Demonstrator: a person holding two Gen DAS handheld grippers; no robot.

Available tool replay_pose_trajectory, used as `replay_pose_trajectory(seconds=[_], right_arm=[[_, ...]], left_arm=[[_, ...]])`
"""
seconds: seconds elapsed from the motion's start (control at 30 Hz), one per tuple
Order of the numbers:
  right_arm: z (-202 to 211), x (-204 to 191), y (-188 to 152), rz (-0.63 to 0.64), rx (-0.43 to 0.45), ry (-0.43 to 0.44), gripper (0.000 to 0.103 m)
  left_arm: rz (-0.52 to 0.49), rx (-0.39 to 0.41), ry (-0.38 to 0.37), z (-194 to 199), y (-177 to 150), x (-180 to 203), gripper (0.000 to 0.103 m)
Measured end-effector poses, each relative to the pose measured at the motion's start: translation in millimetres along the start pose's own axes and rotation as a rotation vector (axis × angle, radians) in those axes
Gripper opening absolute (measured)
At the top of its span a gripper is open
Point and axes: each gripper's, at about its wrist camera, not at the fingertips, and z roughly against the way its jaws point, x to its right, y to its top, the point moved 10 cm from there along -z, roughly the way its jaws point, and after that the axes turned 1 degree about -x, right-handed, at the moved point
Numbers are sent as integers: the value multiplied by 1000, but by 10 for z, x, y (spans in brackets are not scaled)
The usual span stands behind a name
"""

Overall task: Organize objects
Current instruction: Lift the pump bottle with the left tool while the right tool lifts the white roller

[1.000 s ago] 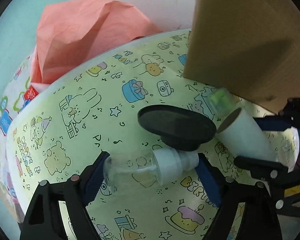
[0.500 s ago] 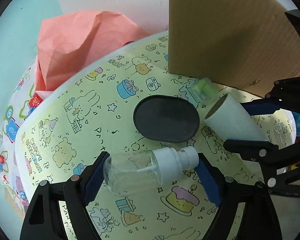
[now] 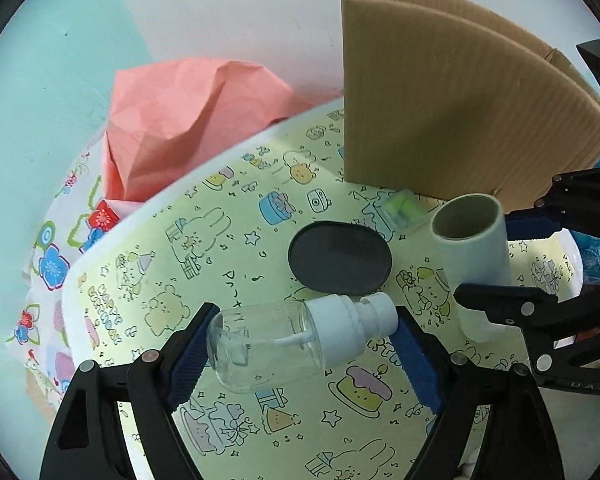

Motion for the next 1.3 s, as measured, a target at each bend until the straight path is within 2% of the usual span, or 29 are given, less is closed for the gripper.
replay_pose_trajectory(seconds=[0.23, 0.53, 0.77, 1.3], right_arm=[[158, -10, 24, -2, 37, 0, 48], [386, -84, 61, 33, 87, 2, 48], [565, -102, 116, 50, 139, 2, 48], [982, -114, 103, 90, 227, 16, 48]], left_arm=[[12, 36, -4, 226, 54, 19, 86], [-28, 56, 62, 500, 113, 80, 86], [-16, 62, 97, 691, 137, 85, 86], [-40, 101, 142, 978, 221, 258, 86]])
